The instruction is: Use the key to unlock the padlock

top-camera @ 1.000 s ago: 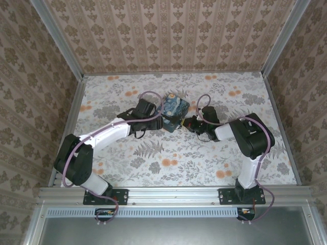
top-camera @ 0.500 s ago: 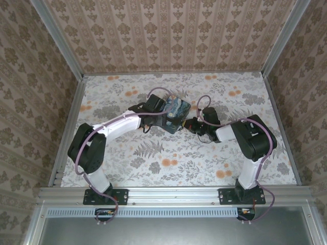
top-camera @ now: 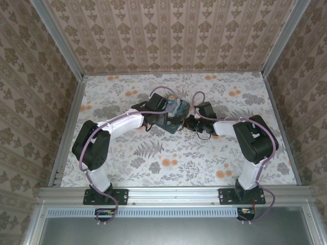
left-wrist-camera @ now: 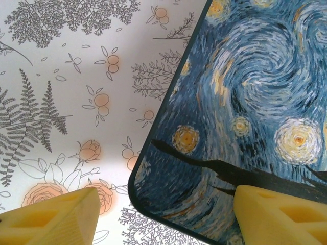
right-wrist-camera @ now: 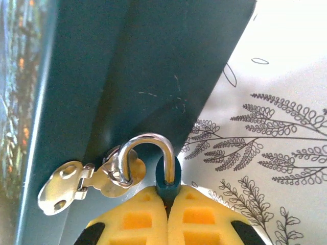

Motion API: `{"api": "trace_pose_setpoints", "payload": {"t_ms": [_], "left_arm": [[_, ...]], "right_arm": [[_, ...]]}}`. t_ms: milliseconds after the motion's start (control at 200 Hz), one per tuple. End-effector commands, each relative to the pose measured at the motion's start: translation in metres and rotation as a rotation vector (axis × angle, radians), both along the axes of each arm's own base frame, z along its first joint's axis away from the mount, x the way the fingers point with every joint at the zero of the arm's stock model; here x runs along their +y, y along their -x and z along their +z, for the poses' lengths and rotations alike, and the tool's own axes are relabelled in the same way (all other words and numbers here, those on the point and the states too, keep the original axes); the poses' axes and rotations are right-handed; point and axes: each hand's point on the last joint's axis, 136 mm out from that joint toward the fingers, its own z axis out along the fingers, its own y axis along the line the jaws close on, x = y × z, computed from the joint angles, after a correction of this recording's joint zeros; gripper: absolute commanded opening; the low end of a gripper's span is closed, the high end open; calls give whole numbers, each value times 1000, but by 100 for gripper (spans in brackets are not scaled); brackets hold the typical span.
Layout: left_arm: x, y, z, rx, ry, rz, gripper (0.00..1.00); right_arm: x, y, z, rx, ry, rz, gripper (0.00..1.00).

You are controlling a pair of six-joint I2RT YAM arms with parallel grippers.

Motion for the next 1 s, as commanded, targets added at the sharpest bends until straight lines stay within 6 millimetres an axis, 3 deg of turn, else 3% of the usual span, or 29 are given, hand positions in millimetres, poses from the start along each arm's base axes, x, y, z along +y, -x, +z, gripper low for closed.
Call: {"api": "trace_pose_setpoints", "payload": {"t_ms": [0, 185, 550, 695, 880, 995], "left_arm": [[16, 14, -38, 96, -120, -23, 72], [15, 16, -47, 116, -123, -31, 72], [17, 22, -64, 168, -156, -55, 68], [17, 24, -75, 205, -186, -72, 66], [15, 26, -87, 244, -200, -89, 65], [13, 26, -89, 248, -203, -92, 65]], "right_arm": [[-39, 31, -33, 140, 283, 13, 0], [-35, 28, -32, 130, 282, 15, 0], [-5, -11, -11, 94, -88, -9, 0], [-8, -29, -1, 86, -165, -7, 0], [-27, -62, 13, 88, -240, 1, 0], [-29, -65, 16, 103, -156, 53, 0]]}}
